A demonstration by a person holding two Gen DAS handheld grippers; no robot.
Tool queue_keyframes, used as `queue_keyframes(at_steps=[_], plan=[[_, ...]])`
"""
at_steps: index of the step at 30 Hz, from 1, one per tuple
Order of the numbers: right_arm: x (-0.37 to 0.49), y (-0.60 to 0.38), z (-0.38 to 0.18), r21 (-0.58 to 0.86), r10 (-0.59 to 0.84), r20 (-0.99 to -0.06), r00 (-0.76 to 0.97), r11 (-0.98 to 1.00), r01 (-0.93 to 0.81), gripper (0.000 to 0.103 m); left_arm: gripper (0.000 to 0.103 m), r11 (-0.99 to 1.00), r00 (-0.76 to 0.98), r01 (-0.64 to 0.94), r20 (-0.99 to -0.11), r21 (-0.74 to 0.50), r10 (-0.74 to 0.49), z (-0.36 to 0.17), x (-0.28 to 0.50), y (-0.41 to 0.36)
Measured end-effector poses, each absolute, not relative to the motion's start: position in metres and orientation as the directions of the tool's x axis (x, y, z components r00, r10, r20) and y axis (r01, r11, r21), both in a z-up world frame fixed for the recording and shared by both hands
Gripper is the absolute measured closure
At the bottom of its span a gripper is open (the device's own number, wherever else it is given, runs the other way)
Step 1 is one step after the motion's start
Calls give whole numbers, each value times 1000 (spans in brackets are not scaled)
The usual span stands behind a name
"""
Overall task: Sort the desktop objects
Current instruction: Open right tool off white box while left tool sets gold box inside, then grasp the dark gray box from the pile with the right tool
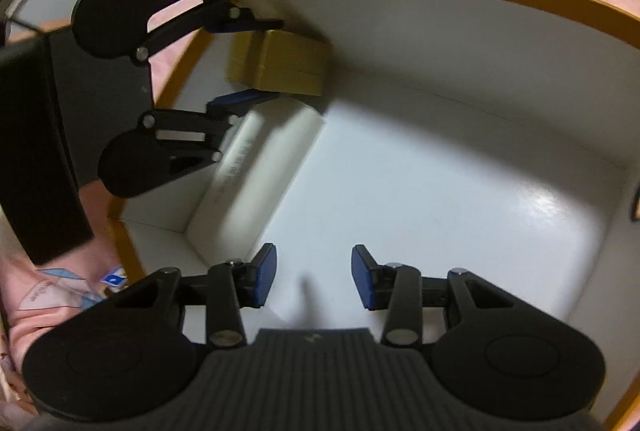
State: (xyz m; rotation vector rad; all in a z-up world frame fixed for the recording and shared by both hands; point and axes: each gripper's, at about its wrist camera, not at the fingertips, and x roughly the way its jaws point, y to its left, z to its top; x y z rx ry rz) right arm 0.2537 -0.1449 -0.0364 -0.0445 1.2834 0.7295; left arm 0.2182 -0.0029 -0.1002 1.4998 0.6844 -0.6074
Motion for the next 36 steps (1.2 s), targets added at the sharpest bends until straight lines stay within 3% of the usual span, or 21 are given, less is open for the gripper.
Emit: queue_keyframes(at_steps=[4, 10, 13, 19, 22, 28, 36], plan=[[241, -151, -27, 333, 472, -867, 159, 787, -519, 53, 44, 2, 687, 726, -725, 688, 54, -105, 220, -3], [254, -136, -26, 265, 435, -866, 246, 818, -511, 53, 43, 81, 720, 687, -691, 722, 56, -85, 204, 5], [255, -143, -10, 244, 433, -848, 307, 832, -498, 53, 43, 250, 722, 654, -688, 714, 77, -56, 185, 16], [218, -167, 32, 156, 402, -791, 461, 862, -483, 53, 43, 668, 729, 471, -680, 576, 73, 2, 139, 33], [181, -177, 33, 208, 443, -702, 558, 877, -434, 55, 43, 803, 744, 329, -660, 497, 104, 22, 118, 37], [99, -186, 28, 251, 448, -597, 665, 892, -376, 55, 43, 920, 735, 245, -678, 306, 30, 30, 46, 39], [34, -185, 14, 232, 410, -642, 648, 909, -346, 55, 43, 973, 699, 222, -707, 69, -109, 22, -10, 37]])
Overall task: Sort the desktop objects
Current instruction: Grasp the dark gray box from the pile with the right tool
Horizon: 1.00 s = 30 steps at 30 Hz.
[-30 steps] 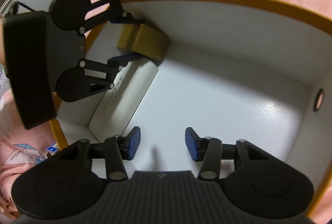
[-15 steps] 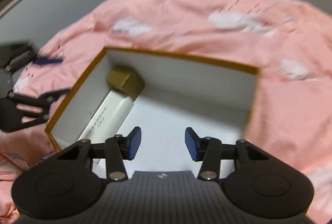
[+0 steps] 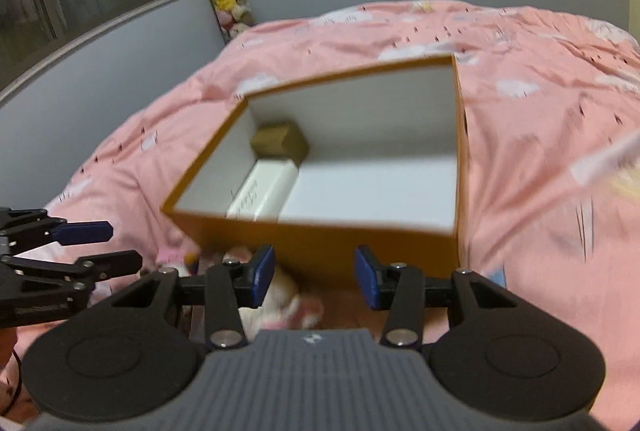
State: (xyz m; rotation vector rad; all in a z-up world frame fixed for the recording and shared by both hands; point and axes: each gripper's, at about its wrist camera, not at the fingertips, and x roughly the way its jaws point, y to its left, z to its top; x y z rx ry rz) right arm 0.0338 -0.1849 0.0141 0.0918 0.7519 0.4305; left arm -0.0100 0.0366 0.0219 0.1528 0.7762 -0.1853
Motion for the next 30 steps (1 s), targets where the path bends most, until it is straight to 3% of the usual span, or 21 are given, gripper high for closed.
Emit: queue_keyframes(at_steps=[8, 13, 21, 23, 30], plan=[[1, -178, 7, 285, 480, -671, 565, 871, -400, 59, 43, 942, 644, 324, -750, 91, -149, -1, -26, 8], [-2, -158, -3, 315, 523, -714, 465, 834, -454, 61, 43, 953, 615, 269, -787, 142, -57, -12, -24, 10], [26, -111, -27, 331, 486, -822, 296, 831, -447, 60, 47, 971, 586, 229, -806, 66, -83, -13, -23, 39], [33, -102, -36, 333, 467, -844, 263, 842, -425, 54, 54, 973, 586, 227, -805, 51, -95, -9, -21, 43], [56, -90, -62, 379, 465, -871, 159, 842, -383, 45, 54, 990, 572, 121, -811, -70, -127, -8, -5, 75]])
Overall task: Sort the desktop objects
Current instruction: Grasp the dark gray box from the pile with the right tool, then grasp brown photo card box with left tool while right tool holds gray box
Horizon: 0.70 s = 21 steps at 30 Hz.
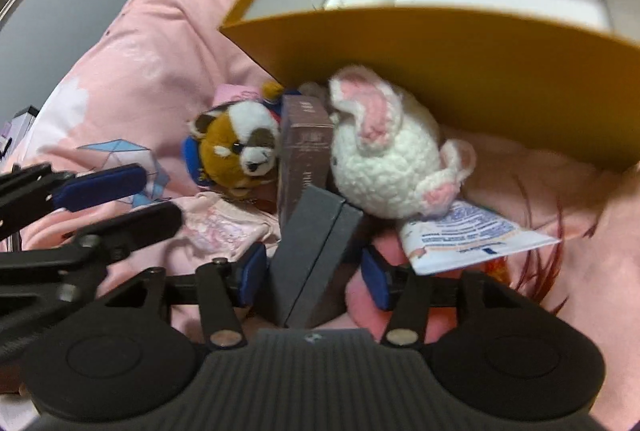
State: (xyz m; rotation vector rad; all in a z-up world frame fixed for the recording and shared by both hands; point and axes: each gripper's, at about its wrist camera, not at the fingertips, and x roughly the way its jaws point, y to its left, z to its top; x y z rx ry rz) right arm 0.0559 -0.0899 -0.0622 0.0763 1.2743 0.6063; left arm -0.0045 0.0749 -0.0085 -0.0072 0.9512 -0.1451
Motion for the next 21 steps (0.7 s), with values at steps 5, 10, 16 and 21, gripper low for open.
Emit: queue_keyframes(at_steps=[5, 10, 16, 21], plan=[[54, -89, -66, 335, 420, -892, 165, 862, -380, 57, 57, 990, 580, 84, -803, -111, -139, -2, 8, 69], [47, -103, -36, 314, 429, -880, 205, 848, -427, 64, 57, 991, 611, 119, -783, -58, -119, 5, 11, 48], [41, -150, -16, 394, 508, -819, 267, 836, -381, 67, 57, 992, 607, 102, -786, -74, -121, -4, 10, 50], [49, -177, 28, 347, 475, -777, 413, 870, -350, 67, 55, 983, 605, 159, -778, -89, -169, -2, 15, 40]])
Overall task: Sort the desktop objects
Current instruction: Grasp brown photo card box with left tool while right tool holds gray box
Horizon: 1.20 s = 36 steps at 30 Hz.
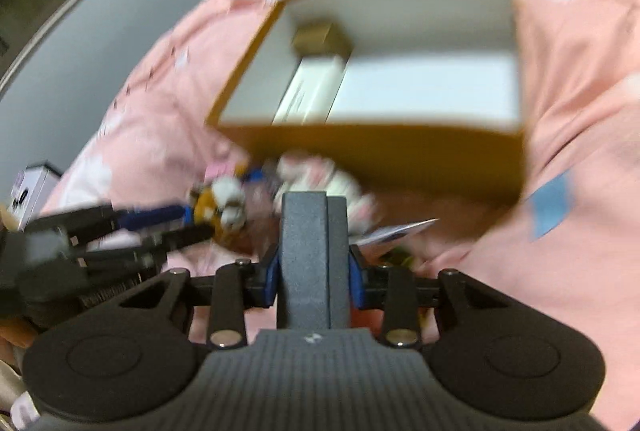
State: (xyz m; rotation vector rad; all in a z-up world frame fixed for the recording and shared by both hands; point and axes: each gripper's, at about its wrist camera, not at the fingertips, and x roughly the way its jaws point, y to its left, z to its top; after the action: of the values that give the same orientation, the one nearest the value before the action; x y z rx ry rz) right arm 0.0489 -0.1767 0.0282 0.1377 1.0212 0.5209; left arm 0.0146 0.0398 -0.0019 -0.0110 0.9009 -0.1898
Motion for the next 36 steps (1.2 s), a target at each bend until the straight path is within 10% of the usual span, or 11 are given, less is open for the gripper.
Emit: queue_keyframes(at_steps=[36], plan=[[72, -201, -33, 419, 485, -795, 365, 873, -248, 66, 42, 992, 480, 99, -877, 76, 20, -73, 59, 0]])
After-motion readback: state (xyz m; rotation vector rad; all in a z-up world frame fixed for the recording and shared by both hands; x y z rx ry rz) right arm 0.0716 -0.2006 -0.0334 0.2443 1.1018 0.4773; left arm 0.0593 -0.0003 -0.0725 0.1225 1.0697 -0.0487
